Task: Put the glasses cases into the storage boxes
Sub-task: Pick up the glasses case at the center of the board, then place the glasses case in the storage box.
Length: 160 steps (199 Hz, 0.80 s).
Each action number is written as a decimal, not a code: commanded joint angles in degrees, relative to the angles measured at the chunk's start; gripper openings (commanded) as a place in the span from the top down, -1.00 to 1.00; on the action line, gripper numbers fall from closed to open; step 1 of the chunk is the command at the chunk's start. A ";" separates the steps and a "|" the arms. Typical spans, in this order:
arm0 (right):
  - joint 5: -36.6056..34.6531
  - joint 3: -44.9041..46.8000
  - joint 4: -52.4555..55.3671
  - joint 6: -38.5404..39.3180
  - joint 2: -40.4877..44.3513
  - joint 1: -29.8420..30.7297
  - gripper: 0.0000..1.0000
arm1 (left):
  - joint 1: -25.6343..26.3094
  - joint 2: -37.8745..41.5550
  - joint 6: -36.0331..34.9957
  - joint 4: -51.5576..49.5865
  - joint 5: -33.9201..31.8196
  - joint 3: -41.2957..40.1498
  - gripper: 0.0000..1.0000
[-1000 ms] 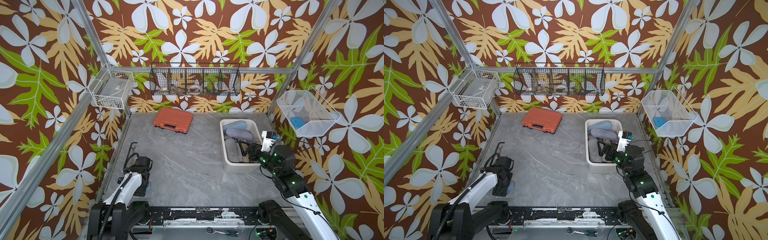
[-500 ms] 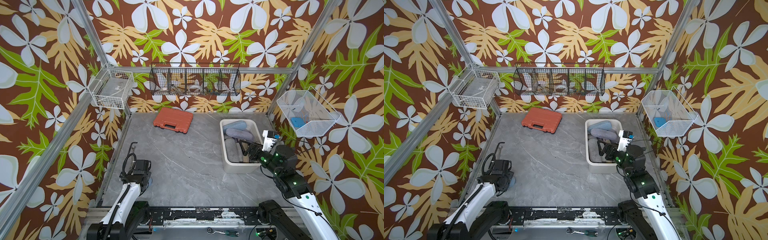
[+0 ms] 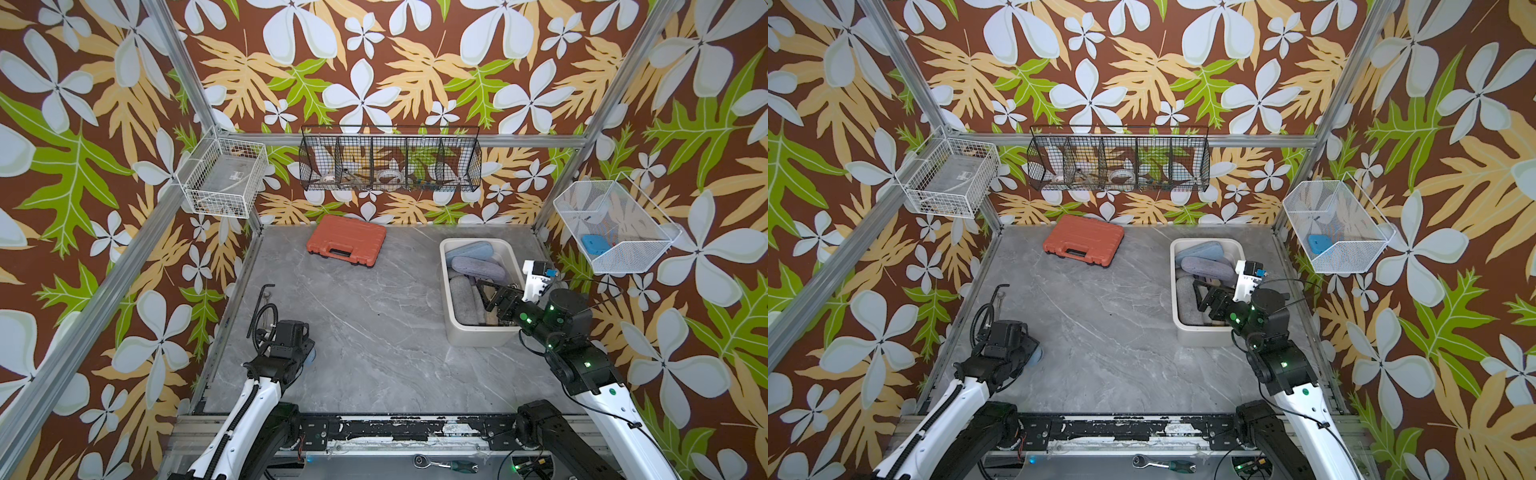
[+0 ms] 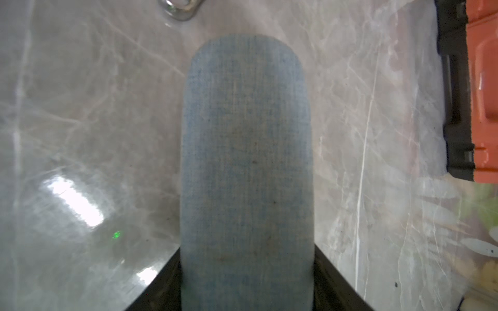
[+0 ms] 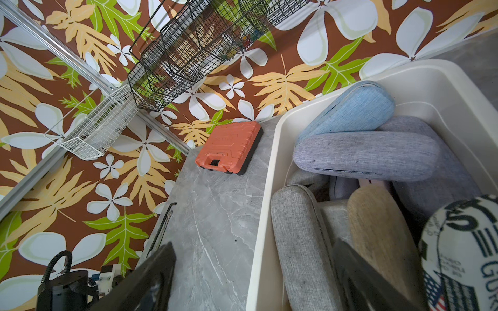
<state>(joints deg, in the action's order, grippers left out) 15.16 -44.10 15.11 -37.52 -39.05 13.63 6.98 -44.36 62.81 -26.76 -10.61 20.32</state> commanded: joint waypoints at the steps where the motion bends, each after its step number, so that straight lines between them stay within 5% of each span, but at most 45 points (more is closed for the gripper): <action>1: 0.82 -0.88 -0.58 -0.29 -0.39 0.03 -0.80 | 1.07 -1.76 -4.62 4.19 2.00 1.38 -0.13; 35: 0.98 -1.60 0.15 0.24 -1.41 0.06 -0.79 | 9.29 -6.53 -7.79 7.25 0.34 6.49 -0.10; 74: -3.99 -4.22 4.62 6.08 -5.13 0.00 -0.80 | 25.06 -15.93 -14.99 10.41 -7.92 18.85 -0.08; 132: 5.93 -5.49 2.24 1.63 -9.27 0.16 -0.61 | 47.16 -24.07 -33.99 21.70 -12.22 30.22 -0.09; 160: 7.01 -4.73 -1.59 -2.72 -9.31 4.59 -0.54 | 52.18 -24.05 -37.77 28.39 -9.29 30.62 -0.08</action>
<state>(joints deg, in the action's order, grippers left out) 19.51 -48.84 17.69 -36.12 -48.38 15.00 56.36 -68.62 32.38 -7.07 -19.55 50.46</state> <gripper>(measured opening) 0.770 0.634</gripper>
